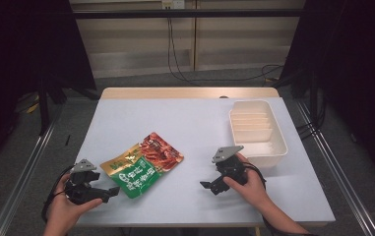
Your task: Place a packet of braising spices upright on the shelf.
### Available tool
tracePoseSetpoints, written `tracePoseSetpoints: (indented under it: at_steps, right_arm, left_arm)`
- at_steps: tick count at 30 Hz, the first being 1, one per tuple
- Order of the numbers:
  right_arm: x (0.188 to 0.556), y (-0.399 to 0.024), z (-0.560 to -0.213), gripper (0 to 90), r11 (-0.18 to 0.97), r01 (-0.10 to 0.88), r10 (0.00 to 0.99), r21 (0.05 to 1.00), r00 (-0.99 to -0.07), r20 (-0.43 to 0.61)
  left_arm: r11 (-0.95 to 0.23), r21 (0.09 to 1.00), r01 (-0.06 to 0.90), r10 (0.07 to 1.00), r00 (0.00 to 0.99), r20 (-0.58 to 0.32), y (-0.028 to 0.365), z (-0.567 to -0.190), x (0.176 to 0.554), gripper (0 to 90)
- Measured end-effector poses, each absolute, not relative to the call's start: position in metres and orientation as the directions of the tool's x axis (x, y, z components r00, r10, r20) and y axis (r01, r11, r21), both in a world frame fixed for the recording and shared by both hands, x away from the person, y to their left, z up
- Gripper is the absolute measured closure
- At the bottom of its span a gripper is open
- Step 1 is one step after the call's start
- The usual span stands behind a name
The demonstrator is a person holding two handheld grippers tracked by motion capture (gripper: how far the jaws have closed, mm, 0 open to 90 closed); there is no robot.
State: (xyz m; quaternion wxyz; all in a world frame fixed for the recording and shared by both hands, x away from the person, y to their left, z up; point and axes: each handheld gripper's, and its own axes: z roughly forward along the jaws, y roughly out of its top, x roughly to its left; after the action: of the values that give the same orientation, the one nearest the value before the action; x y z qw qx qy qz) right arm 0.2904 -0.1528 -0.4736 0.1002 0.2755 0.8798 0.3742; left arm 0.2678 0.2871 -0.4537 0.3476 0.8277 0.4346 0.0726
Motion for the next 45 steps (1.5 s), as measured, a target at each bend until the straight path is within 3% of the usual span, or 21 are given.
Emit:
tracePoseSetpoints:
  at_steps: [22,36,45]
  right_arm:
    - [0.290,-0.152,-0.471,0.1,0.567,0.408,0.561,0.716,-0.827,0.027]
    - [0.289,-0.151,-0.471,0.1,0.564,0.407,0.559,0.718,-0.828,0.030]
    - [0.289,-0.150,-0.471,0.4,0.567,0.403,0.559,0.719,-0.829,0.024]
  left_arm:
    - [-0.433,0.577,0.693,0.741,0.638,-0.210,0.278,-0.455,0.267,3.1]
    - [-0.395,0.529,0.751,0.773,0.583,-0.251,0.271,-0.464,0.268,5.5]
    - [-0.334,0.553,0.763,0.792,0.546,-0.274,0.267,-0.465,0.269,11.2]
